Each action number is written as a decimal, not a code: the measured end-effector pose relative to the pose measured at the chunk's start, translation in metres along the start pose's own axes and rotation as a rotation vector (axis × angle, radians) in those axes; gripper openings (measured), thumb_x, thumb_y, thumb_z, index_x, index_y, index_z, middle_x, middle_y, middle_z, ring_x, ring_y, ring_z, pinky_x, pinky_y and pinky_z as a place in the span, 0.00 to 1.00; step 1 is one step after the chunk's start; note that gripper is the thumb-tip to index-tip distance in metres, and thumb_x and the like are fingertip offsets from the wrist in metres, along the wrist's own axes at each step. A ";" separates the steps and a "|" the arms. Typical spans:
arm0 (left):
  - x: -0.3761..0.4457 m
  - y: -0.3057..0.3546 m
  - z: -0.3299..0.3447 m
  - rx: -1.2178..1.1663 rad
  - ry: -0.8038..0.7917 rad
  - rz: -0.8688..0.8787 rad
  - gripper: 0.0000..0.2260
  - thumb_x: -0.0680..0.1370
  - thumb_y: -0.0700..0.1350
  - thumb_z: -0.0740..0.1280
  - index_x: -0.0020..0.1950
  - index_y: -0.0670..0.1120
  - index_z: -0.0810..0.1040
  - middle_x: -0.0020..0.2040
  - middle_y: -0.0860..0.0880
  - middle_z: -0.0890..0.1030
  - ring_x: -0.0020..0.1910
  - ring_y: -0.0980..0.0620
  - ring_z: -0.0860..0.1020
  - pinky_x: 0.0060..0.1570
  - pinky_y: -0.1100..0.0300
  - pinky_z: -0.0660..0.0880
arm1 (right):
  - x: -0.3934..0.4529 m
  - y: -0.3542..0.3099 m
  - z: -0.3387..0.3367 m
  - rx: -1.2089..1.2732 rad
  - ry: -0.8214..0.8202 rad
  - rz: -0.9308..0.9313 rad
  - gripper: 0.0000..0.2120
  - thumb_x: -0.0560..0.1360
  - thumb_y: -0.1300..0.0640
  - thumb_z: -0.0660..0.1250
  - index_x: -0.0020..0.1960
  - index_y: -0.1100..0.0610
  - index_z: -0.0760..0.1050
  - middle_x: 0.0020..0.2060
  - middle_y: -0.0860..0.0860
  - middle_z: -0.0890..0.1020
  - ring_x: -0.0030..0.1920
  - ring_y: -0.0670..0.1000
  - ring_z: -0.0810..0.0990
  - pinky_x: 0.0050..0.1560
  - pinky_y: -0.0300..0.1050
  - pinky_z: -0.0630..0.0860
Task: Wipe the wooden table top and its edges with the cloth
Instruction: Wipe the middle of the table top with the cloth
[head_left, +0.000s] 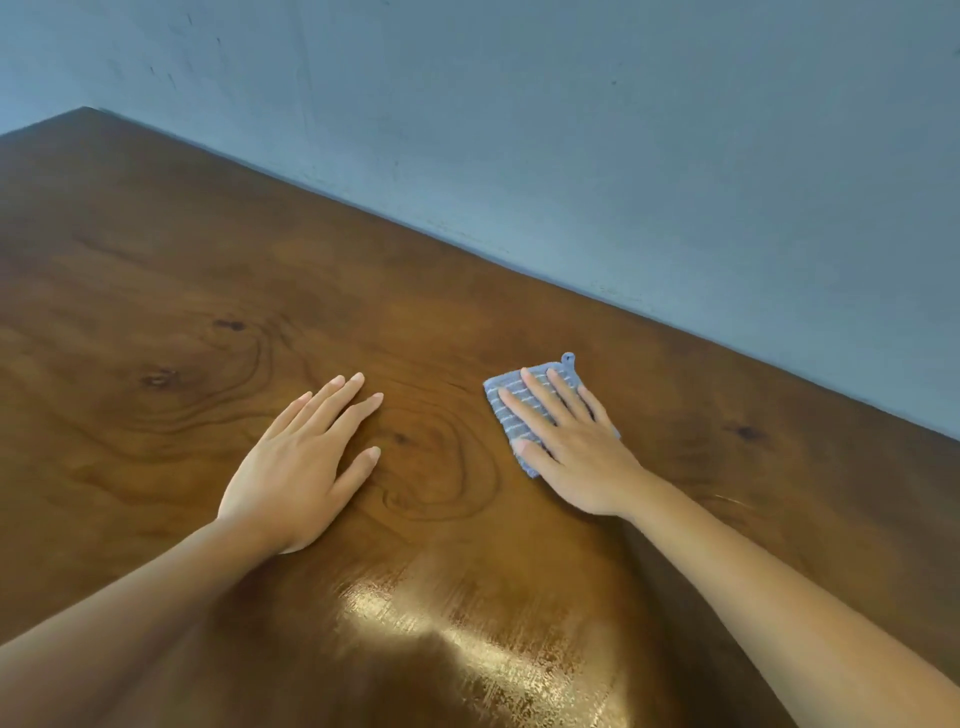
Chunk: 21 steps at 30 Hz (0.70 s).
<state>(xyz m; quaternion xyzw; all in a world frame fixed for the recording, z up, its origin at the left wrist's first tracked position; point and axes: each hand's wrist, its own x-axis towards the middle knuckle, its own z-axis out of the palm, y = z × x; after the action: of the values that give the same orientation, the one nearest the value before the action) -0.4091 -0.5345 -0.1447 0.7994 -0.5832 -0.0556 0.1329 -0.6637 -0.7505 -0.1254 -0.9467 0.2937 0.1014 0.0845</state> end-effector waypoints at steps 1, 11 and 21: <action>0.000 0.000 -0.001 -0.006 -0.002 -0.002 0.30 0.82 0.66 0.42 0.83 0.58 0.54 0.84 0.57 0.49 0.81 0.61 0.42 0.80 0.58 0.44 | 0.018 0.015 -0.005 -0.001 0.006 0.030 0.26 0.84 0.37 0.39 0.80 0.35 0.36 0.81 0.41 0.35 0.79 0.46 0.29 0.79 0.54 0.34; 0.002 0.004 -0.005 -0.017 -0.018 -0.022 0.30 0.81 0.67 0.43 0.83 0.60 0.55 0.83 0.61 0.48 0.80 0.64 0.41 0.79 0.61 0.43 | 0.107 0.059 -0.035 0.112 0.018 0.449 0.27 0.84 0.39 0.37 0.82 0.40 0.38 0.82 0.49 0.37 0.81 0.57 0.34 0.78 0.61 0.34; 0.003 0.005 -0.006 -0.024 -0.033 -0.026 0.30 0.80 0.68 0.43 0.82 0.61 0.56 0.83 0.62 0.49 0.80 0.66 0.42 0.79 0.59 0.45 | 0.083 0.038 -0.026 -0.005 -0.039 -0.078 0.27 0.83 0.35 0.39 0.81 0.35 0.38 0.81 0.44 0.36 0.80 0.50 0.31 0.78 0.56 0.33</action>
<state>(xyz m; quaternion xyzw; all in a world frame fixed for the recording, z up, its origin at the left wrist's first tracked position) -0.4113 -0.5383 -0.1376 0.8043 -0.5742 -0.0776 0.1320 -0.6148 -0.8323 -0.1243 -0.9555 0.2546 0.1171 0.0916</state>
